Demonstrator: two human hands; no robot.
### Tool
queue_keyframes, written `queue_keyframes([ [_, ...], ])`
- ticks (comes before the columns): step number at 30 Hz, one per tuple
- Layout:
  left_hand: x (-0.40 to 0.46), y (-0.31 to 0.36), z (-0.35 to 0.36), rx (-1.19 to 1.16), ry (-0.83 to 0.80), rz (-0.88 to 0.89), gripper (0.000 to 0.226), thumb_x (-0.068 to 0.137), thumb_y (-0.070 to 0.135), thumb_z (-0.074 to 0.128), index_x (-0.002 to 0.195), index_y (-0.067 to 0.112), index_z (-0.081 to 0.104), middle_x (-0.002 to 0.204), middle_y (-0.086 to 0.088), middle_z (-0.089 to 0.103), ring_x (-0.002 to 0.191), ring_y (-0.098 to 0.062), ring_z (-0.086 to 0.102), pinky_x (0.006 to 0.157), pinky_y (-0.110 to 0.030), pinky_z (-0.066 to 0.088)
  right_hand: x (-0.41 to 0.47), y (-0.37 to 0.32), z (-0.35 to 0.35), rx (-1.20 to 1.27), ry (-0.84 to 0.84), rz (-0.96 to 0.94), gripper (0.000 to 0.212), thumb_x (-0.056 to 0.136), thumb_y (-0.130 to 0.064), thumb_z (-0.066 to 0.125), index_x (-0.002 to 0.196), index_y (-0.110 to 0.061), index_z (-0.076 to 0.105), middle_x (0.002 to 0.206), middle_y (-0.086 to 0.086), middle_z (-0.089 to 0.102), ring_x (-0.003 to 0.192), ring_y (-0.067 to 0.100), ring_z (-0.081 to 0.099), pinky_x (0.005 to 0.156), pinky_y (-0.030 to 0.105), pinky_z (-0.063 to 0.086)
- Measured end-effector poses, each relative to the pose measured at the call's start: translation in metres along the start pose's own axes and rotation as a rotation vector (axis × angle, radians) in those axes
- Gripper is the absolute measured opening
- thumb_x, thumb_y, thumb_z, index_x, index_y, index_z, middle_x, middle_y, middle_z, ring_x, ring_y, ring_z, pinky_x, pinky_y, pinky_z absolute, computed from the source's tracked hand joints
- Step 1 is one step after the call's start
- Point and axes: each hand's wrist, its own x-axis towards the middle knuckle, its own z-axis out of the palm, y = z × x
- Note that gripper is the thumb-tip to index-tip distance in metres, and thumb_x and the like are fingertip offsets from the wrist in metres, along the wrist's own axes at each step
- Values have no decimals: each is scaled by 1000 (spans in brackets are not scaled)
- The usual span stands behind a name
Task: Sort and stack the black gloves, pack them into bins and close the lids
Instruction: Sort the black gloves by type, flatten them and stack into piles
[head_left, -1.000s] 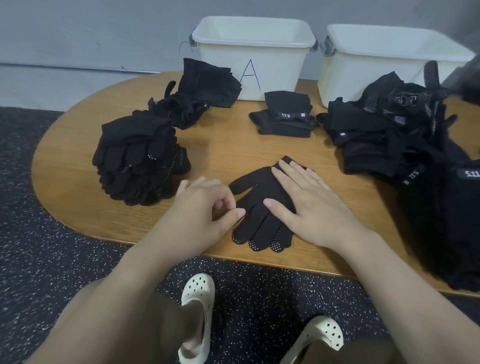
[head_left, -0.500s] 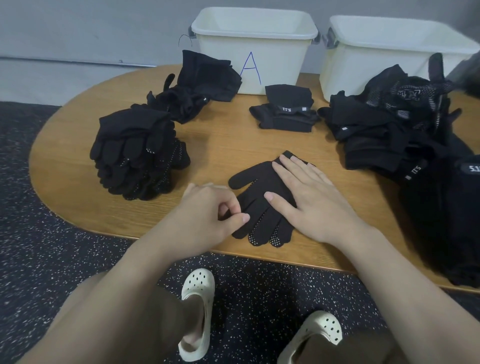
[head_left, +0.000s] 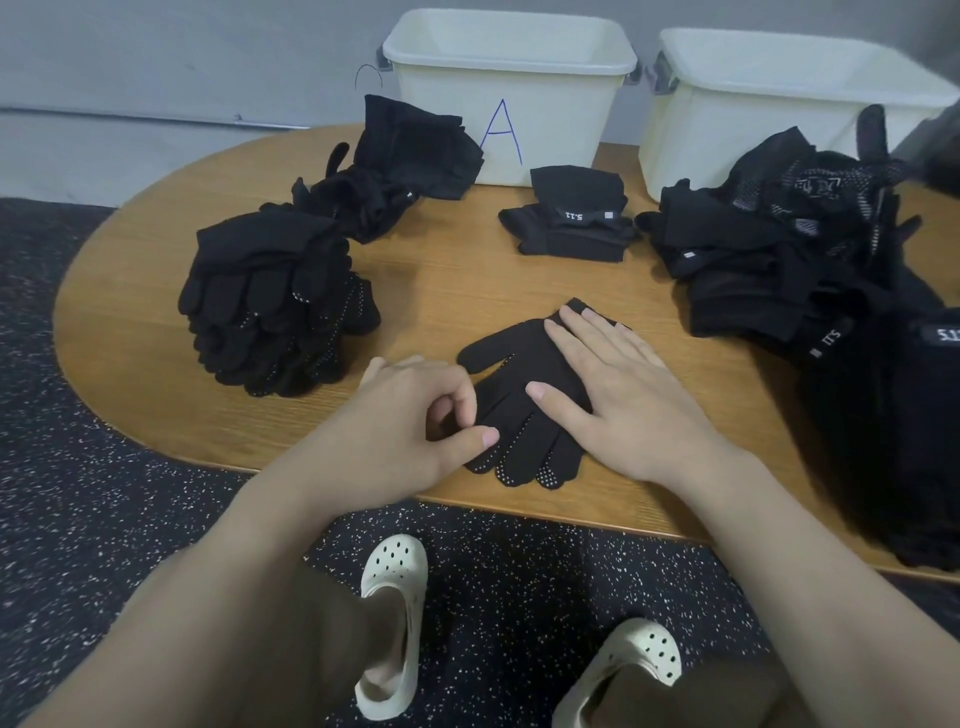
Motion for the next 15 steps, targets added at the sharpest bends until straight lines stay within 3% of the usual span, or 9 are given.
queue_keyframes([
  [4, 2, 9, 9, 22, 10, 0, 38, 81, 70, 53, 67, 35, 57, 70, 12, 48, 86, -8, 51, 99, -36, 33, 0, 0, -1, 9, -10, -2, 83, 96, -75, 11, 165, -29, 8, 172, -10, -2, 157, 5, -10, 127, 31, -7],
  [7, 3, 15, 15, 98, -18, -7, 42, 80, 72, 58, 62, 34, 54, 68, 14, 44, 84, -4, 47, 100, -39, 31, 0, -1, -2, 13, -24, 3, 82, 96, -73, 12, 165, -29, 7, 172, -10, -3, 156, 5, -11, 127, 31, -8],
  [15, 4, 15, 15, 47, -71, 6, 36, 89, 44, 75, 59, 34, 57, 71, 11, 48, 89, -10, 48, 99, -36, 29, 0, 0, 0, 16, -17, -3, 83, 96, -73, 9, 165, -28, 9, 172, -9, 0, 157, 6, -9, 128, 32, -7],
])
